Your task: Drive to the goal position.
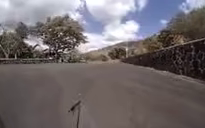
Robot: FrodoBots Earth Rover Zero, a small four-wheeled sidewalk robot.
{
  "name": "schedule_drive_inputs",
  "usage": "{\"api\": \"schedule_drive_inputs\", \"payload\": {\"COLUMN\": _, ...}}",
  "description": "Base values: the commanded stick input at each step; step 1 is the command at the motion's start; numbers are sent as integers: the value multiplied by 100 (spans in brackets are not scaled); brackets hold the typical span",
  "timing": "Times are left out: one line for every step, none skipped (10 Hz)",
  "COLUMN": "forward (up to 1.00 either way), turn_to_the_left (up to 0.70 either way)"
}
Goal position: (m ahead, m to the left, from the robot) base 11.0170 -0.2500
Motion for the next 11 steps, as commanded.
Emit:
{"api": "schedule_drive_inputs", "payload": {"forward": 70, "turn_to_the_left": 0}}
{"api": "schedule_drive_inputs", "payload": {"forward": 70, "turn_to_the_left": 0}}
{"api": "schedule_drive_inputs", "payload": {"forward": 70, "turn_to_the_left": 0}}
{"api": "schedule_drive_inputs", "payload": {"forward": 70, "turn_to_the_left": 0}}
{"api": "schedule_drive_inputs", "payload": {"forward": 70, "turn_to_the_left": 0}}
{"api": "schedule_drive_inputs", "payload": {"forward": 70, "turn_to_the_left": 0}}
{"api": "schedule_drive_inputs", "payload": {"forward": 70, "turn_to_the_left": 0}}
{"api": "schedule_drive_inputs", "payload": {"forward": 70, "turn_to_the_left": 0}}
{"api": "schedule_drive_inputs", "payload": {"forward": 70, "turn_to_the_left": 0}}
{"api": "schedule_drive_inputs", "payload": {"forward": 70, "turn_to_the_left": 0}}
{"api": "schedule_drive_inputs", "payload": {"forward": 70, "turn_to_the_left": 0}}
